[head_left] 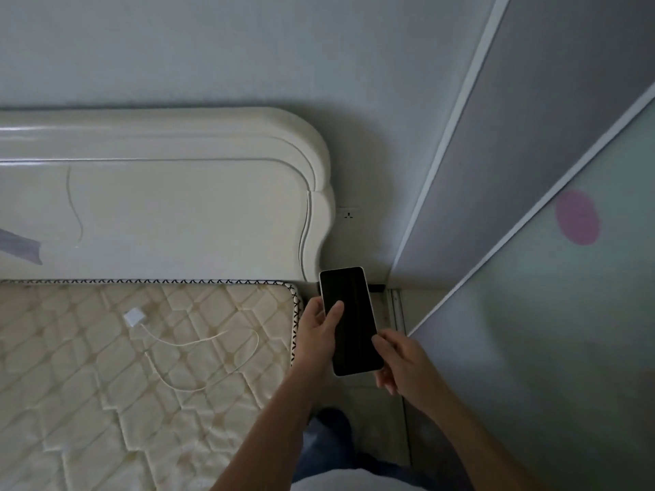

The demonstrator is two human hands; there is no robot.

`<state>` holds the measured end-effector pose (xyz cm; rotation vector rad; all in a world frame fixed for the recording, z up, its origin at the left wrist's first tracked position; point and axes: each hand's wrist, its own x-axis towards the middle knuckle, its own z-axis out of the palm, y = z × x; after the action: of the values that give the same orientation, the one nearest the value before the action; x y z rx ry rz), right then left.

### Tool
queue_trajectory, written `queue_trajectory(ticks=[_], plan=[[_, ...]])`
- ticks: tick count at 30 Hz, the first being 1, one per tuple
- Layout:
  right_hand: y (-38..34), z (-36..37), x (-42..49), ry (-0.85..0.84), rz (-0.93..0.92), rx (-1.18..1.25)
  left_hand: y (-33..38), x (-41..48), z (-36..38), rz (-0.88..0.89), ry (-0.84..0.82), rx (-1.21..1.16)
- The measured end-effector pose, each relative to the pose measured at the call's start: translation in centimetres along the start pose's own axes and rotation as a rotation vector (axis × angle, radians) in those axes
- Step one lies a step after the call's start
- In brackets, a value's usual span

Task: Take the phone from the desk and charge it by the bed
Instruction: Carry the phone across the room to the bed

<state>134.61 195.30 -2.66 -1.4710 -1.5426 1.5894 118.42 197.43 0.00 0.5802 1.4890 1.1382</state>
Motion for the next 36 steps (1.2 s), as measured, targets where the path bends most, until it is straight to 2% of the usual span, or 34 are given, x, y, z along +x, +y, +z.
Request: queue_trajectory(ticks=[8, 14, 20, 27, 33, 36], plan=[[-5.1, 4.2, 8.7, -0.150, -0.014, -0.028, 2.7, 6.4, -6.4, -0.054, 0.090, -0.139], [-8.3, 10.4, 15.5, -0.357, -0.075, -0.156, 4.1, 8.7, -13.9, -0.021, 0.312, -0.266], [-9.7, 16.7, 18.2, -0.622, -0.102, -0.283, 2.1, 7.2, -20.4, -0.022, 0.522, -0.392], [-9.5, 23.1, 19.3, -0.960, -0.119, -0.471, -1.8, 3.1, -24.0, -0.050, 0.824, -0.624], [-8.4, 27.5, 19.9, -1.169, -0.141, -0.573, -4.0, 1.1, -25.7, -0.117, 1.000, -0.733], [-7.4, 29.3, 20.4, -1.222, -0.116, -0.583, -5.4, 1.1, -26.4, -0.143, 1.053, -0.760]])
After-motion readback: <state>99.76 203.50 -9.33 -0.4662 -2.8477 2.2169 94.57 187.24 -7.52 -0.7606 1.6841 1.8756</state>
